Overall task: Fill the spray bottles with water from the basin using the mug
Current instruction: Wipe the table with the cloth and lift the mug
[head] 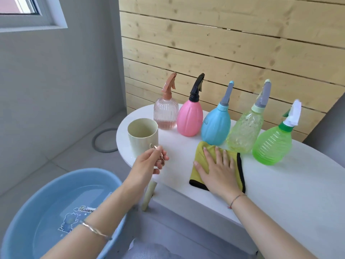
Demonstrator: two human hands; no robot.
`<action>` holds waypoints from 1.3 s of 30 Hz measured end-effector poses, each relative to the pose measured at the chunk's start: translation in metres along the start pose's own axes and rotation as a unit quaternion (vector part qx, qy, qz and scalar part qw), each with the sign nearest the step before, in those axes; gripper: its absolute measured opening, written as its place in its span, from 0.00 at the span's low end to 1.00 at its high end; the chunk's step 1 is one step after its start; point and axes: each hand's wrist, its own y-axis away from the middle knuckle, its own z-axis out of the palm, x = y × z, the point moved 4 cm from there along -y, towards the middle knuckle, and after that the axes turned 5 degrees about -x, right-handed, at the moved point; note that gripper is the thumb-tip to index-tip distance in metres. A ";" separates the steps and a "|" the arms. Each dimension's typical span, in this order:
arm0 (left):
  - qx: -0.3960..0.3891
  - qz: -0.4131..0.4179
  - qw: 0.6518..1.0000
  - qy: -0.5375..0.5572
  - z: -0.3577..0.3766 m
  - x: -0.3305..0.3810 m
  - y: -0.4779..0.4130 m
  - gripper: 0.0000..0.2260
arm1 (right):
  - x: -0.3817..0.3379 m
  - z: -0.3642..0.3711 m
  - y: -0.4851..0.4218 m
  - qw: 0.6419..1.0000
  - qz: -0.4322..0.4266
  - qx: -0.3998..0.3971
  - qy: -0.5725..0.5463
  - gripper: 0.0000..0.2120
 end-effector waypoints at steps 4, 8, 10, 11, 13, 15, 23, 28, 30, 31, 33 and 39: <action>0.033 0.021 0.999 -0.014 -0.047 0.015 0.010 0.14 | -0.037 0.001 -0.012 1.000 -0.016 -0.009 -0.007 0.32; 0.079 0.020 0.997 -0.001 -0.093 0.020 0.017 0.14 | -0.085 0.008 -0.026 0.999 -0.050 -0.017 -0.009 0.32; 0.097 0.018 0.995 0.002 -0.116 0.016 0.020 0.14 | -0.113 0.012 -0.032 0.998 -0.067 -0.017 -0.008 0.32; 0.101 0.014 0.995 0.000 -0.122 0.013 0.021 0.14 | -0.121 0.012 -0.033 0.997 -0.072 -0.016 -0.009 0.33; 0.114 0.006 0.993 -0.002 -0.138 0.005 0.022 0.14 | -0.146 0.016 -0.039 0.996 -0.088 -0.018 -0.014 0.33; 0.121 -0.004 0.993 0.002 -0.148 -0.002 0.021 0.14 | -0.166 0.018 -0.045 0.994 -0.104 -0.018 -0.019 0.32; 0.130 -0.023 0.991 0.034 -0.176 -0.021 0.010 0.13 | -0.242 0.024 -0.094 0.988 -0.149 -0.020 -0.031 0.30; 0.134 -0.021 0.990 0.049 -0.188 -0.029 0.005 0.14 | -0.270 0.024 -0.133 0.989 -0.144 -0.020 -0.033 0.28; 0.135 -0.022 0.989 0.054 -0.189 -0.030 0.004 0.14 | -0.274 0.023 -0.143 0.989 -0.140 -0.017 -0.041 0.27; 0.137 -0.023 0.989 0.058 -0.189 -0.030 0.004 0.13 | -0.275 0.023 -0.146 0.989 -0.140 -0.019 -0.042 0.27; 0.138 -0.022 0.988 0.068 -0.188 -0.029 0.005 0.13 | -0.275 0.024 -0.145 0.988 -0.149 -0.028 -0.034 0.28; 0.125 -0.004 0.989 0.079 -0.166 -0.009 0.004 0.13 | -0.245 0.022 -0.112 0.977 -0.210 -0.026 -0.018 0.28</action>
